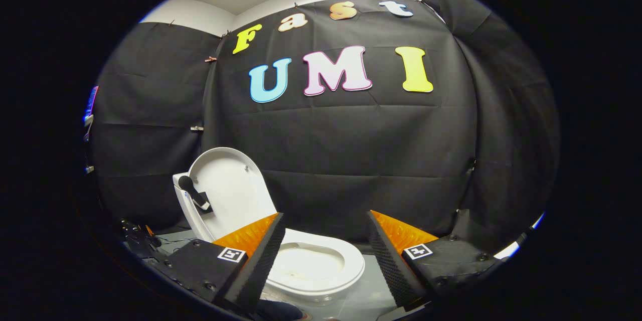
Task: Open the toilet lid.
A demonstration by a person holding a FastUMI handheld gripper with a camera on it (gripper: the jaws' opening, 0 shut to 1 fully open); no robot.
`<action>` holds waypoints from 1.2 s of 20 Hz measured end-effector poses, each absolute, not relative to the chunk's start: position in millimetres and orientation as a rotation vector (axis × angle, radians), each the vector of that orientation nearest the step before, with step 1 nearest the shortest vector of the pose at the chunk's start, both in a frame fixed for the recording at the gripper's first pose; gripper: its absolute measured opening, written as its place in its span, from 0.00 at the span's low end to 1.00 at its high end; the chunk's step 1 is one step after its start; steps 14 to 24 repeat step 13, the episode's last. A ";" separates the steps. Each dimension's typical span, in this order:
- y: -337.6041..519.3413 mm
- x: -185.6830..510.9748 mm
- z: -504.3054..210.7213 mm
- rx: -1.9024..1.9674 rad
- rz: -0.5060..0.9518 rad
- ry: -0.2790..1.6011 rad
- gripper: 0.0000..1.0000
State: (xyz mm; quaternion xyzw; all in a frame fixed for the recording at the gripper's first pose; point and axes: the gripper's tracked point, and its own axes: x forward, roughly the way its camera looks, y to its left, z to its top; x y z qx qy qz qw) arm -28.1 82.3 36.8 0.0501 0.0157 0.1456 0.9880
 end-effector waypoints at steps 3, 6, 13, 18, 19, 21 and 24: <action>84.3 -28.1 34.8 0.101 0.298 0.041 0.98; 86.1 -28.7 34.8 0.095 0.302 0.038 0.99; 89.0 -29.6 32.4 0.095 0.311 0.048 0.99; 89.0 -29.6 32.4 0.095 0.311 0.048 0.99; 89.0 -29.6 32.4 0.095 0.311 0.048 0.99; 89.0 -29.6 32.4 0.095 0.311 0.048 0.99; 89.0 -29.6 32.4 0.095 0.311 0.048 0.99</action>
